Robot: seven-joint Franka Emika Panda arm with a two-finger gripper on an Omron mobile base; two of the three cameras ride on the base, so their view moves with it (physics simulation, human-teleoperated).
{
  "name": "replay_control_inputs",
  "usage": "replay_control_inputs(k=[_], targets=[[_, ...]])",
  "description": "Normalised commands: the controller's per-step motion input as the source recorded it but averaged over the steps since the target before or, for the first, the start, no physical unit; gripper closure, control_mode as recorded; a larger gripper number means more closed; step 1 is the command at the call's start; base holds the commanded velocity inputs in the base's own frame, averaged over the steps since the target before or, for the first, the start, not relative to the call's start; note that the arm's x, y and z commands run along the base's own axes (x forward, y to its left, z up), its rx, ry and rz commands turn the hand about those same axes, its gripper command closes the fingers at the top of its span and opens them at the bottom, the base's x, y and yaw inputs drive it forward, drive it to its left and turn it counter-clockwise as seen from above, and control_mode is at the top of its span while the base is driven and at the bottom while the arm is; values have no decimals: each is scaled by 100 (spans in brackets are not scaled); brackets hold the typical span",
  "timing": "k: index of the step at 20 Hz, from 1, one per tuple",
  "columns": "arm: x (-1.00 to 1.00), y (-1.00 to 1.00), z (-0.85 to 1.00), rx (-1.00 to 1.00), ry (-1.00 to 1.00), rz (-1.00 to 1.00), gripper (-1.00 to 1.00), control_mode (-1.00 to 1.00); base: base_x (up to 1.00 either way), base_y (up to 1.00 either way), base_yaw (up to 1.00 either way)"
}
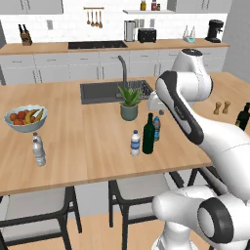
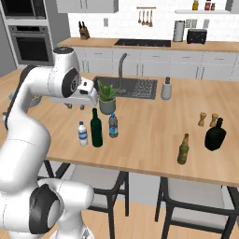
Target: Move the plastic bottles in the middle to the plastics group, and the glass bottles in the middle to the glass group.
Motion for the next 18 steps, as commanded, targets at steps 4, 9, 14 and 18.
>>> replay_control_inputs(k=[4, 9, 14, 18], targets=[[-4, 0, 0, 0, -1, 0, -100, -100, 0, 0, 0], [-2, 0, -42, 0, -12, 2, -100, -100, 0, 0, 0], [17, 0, -47, 0, -12, 0, -100, -100, 0, 0, 0], [37, -4, -16, 0, -9, 0, -100, -100, 0, 0, 0]])
